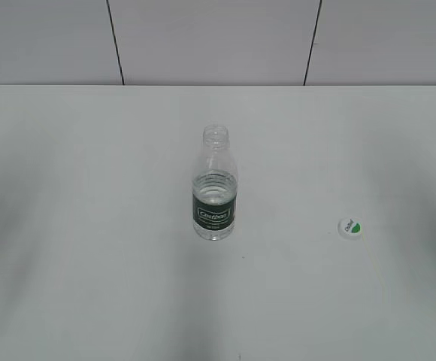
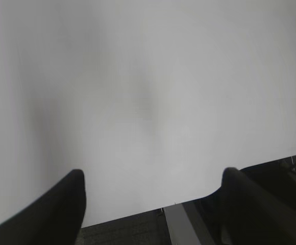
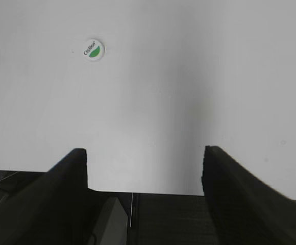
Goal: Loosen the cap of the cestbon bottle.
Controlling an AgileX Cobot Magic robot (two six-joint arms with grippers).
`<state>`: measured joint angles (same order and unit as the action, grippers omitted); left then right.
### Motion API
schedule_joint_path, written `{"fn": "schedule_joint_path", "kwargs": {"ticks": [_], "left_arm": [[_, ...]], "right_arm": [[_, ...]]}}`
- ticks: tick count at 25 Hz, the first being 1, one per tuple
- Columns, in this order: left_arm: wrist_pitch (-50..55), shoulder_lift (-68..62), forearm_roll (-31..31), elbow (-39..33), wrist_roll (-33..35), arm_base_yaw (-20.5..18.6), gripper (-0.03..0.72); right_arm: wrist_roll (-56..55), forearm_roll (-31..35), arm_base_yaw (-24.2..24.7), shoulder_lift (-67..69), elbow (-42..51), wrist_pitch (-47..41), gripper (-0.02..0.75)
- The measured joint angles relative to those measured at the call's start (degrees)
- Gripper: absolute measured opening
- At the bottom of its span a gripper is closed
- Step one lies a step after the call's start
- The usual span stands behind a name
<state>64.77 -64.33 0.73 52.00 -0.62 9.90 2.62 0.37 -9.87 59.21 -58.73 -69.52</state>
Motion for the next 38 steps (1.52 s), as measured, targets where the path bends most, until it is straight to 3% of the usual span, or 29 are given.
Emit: {"fn": "schedule_joint_path", "kwargs": {"ticks": [9, 13, 25, 38], "left_arm": [[-4.22, 12.47, -0.11, -14.89, 0.00, 0.00, 0.489], [-4.58, 18.85, -0.36, -18.34, 0.00, 0.00, 0.489], [-5.54, 33.37, -2.45, -20.80, 0.00, 0.00, 0.489], [-5.16, 50.41, -3.51, -21.16, 0.00, 0.00, 0.489]], "right_arm": [[0.27, 0.00, 0.00, -6.87, 13.02, 5.64, 0.537], [1.22, 0.00, 0.00, -10.88, 17.76, 7.72, 0.537], [1.58, 0.03, 0.00, -24.32, 28.16, 13.10, 0.536], [1.65, 0.03, 0.00, -34.07, 28.40, 13.90, 0.536]]}}
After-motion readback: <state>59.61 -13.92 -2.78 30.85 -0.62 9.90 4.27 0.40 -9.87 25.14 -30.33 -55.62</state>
